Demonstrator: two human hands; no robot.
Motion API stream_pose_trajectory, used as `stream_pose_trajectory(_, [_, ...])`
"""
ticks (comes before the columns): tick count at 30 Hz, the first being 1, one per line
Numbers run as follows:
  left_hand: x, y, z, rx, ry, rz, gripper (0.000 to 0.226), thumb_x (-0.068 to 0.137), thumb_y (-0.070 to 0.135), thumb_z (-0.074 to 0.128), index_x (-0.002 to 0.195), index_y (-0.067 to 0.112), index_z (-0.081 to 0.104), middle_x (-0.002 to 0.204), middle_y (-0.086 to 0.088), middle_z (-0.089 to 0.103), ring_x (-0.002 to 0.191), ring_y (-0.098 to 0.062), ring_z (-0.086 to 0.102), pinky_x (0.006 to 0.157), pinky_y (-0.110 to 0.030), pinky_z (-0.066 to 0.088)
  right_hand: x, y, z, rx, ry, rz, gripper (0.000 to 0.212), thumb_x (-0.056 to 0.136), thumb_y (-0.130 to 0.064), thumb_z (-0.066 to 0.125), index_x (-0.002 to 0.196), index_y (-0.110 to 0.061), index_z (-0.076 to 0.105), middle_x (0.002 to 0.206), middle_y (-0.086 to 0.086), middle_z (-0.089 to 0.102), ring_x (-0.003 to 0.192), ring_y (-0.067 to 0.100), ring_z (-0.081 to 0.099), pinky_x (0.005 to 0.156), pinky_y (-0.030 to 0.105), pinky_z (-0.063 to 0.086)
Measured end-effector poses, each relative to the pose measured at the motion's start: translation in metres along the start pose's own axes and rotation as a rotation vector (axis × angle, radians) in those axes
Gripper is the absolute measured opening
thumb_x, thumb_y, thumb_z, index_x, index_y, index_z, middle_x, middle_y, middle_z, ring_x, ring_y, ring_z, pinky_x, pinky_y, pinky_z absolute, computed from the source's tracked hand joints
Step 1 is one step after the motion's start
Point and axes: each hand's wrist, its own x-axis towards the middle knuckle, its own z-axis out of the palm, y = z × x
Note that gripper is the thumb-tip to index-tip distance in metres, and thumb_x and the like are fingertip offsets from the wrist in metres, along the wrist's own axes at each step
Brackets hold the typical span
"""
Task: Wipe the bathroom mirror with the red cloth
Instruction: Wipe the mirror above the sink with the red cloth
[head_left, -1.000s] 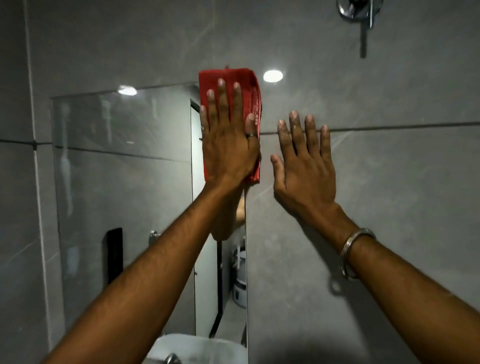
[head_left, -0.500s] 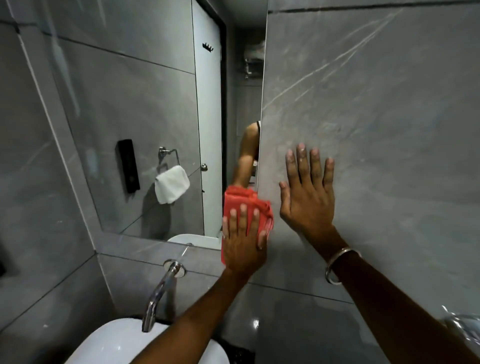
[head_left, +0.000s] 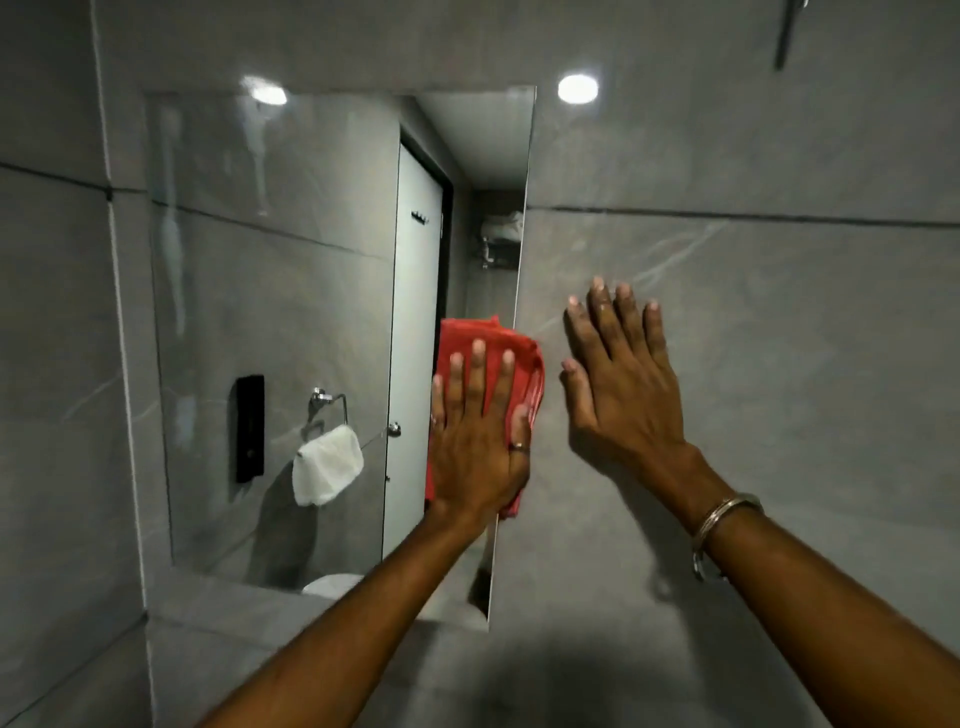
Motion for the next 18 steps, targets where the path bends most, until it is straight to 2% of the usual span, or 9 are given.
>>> stream_pose_trajectory(5, [0.175, 0.014, -0.056, 0.008, 0.093, 0.107, 0.069, 0.108, 0.047, 0.026, 0.164, 0.016, 0.000, 0.172, -0.011, -0.008, 0.160, -0.028, -0.010, 0.130, -0.052, -0.006, 0.123, 0.020, -0.039, 0.032, 0.056, -0.004, 0.066, 0.104, -0.044, 0.029, 0.165, -0.022, 0.015, 0.175, 0.007, 0.007, 0.162, 0.022, -0.004, 0.132, 0.046, -0.002])
stream_pose_trajectory(8, [0.241, 0.014, -0.083, 0.018, 0.114, 0.156, 0.067, 0.109, 0.045, 0.024, 0.163, 0.016, -0.001, 0.172, -0.011, -0.010, 0.160, -0.027, -0.011, 0.129, -0.052, -0.003, 0.173, 0.033, -0.058, 0.022, 0.097, 0.005, 0.065, 0.105, -0.046, 0.026, 0.165, -0.022, 0.015, 0.175, 0.006, 0.007, 0.162, 0.022, -0.003, 0.132, 0.045, -0.003])
stream_pose_trajectory(13, [0.256, -0.016, -0.085, 0.061, 0.151, 0.267, 0.065, 0.108, 0.045, 0.019, 0.164, 0.017, 0.000, 0.173, -0.008, -0.009, 0.160, -0.025, -0.011, 0.131, -0.049, -0.003, 0.216, 0.032, -0.069, 0.000, 0.101, -0.085, 0.067, 0.103, -0.046, 0.025, 0.163, -0.017, 0.023, 0.173, 0.011, 0.016, 0.162, 0.026, 0.005, 0.132, 0.047, 0.004])
stream_pose_trajectory(18, [0.260, -0.071, -0.089, 0.080, 0.189, 0.209, 0.065, 0.107, 0.048, 0.017, 0.164, 0.020, 0.001, 0.173, -0.005, -0.009, 0.160, -0.022, -0.011, 0.131, -0.051, 0.000, 0.242, -0.001, -0.063, -0.016, 0.004, -0.230, 0.068, 0.104, -0.050, 0.019, 0.165, -0.020, 0.017, 0.174, 0.007, 0.010, 0.161, 0.021, -0.001, 0.132, 0.042, -0.002])
